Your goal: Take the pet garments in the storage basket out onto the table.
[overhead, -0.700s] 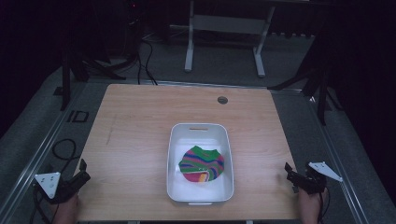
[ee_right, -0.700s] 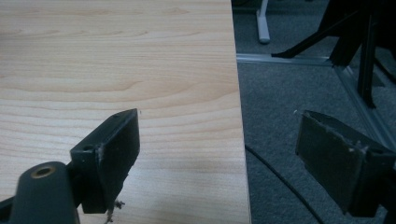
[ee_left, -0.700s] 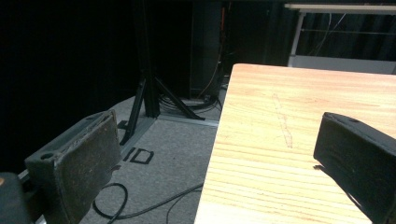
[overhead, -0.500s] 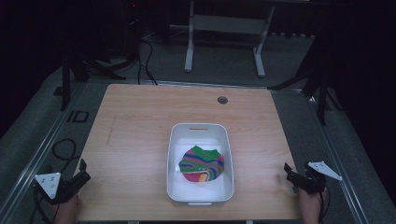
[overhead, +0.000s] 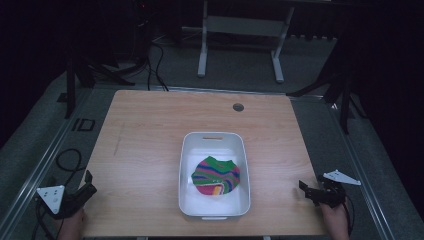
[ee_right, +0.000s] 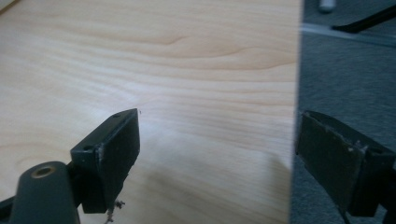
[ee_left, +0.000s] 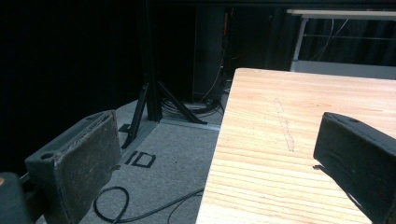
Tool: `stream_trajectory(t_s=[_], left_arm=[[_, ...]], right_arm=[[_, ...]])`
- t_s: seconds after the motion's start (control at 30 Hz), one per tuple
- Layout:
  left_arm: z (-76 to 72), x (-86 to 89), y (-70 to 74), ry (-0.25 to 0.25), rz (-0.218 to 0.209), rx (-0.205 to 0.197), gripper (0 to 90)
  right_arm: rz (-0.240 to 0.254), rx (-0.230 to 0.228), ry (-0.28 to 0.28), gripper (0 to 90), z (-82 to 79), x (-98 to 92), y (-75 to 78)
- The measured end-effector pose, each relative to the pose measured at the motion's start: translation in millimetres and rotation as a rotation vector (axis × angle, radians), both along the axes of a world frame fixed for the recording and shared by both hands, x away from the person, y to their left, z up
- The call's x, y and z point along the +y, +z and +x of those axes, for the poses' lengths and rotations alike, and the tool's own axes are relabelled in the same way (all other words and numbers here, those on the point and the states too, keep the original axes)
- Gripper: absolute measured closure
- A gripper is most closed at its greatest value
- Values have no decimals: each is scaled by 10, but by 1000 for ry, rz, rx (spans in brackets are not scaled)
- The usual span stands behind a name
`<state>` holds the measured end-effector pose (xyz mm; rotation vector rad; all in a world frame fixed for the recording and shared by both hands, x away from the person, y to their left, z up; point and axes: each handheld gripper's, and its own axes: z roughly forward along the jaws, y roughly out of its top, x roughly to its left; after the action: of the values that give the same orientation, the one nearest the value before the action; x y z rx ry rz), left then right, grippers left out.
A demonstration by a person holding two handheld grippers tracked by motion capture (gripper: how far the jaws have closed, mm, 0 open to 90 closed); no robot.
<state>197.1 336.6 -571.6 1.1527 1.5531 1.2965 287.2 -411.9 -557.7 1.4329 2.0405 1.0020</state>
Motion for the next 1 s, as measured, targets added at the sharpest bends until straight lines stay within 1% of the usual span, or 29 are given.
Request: stream_trajectory(t_s=[0.1, 0.17, 0.23, 0.3, 0.33, 0.37, 0.4, 0.47, 0.5, 0.53, 0.6, 0.63, 0.7, 0.8, 0.87, 1.0], left_arm=[[1, -1, 0, 0, -1, 1, 11], [4, -2, 1, 0, -4, 0, 11], [5, 2, 1, -3, -7, 1, 11], [4, 4, 1, -5, -10, 0, 11], [3, 5, 1, -5, -9, -1, 11], [3, 4, 0, -6, -9, -1, 11], [3, 3, 0, -6, -8, -2, 11], [1, 3, 1, -6, -6, 0, 11], [3, 2, 0, -6, -7, -2, 11], [3, 2, 0, -5, -8, -1, 11], [2, 5, 0, -5, -9, -1, 11], [0, 7, 1, -5, -9, 1, 12], [1, 7, 1, -5, -12, 0, 11], [-1, 7, 1, -7, -10, 1, 12], [-2, 8, 1, -8, -10, 1, 12], [-2, 9, 2, -10, -12, 2, 11]], right_arm=[[-5, -4, 46, 137, -10, 25, 32], [13, 19, 97, 138, 7, 22, 53], [8, 56, 169, 138, 33, 29, 74], [-3, 68, 236, 137, 50, 50, 88], [-8, 79, 281, 137, 63, 70, 98], [-13, 88, 310, 137, 70, 88, 104], [-26, 94, 357, 137, 74, 127, 119], [-38, 105, 428, 137, 77, 196, 141], [-38, 115, 450, 137, 75, 224, 149], [-40, 123, 485, 137, 73, 273, 160], [-45, 142, 529, 136, 72, 341, 171], [-56, 154, 558, 137, 75, 388, 177], [-70, 163, 599, 136, 74, 466, 191], [-85, 171, 643, 136, 81, 571, 230], [-84, 166, 667, 136, 84, 627, 264], [-71, 180, 718, 139, 99, 755, 362]])
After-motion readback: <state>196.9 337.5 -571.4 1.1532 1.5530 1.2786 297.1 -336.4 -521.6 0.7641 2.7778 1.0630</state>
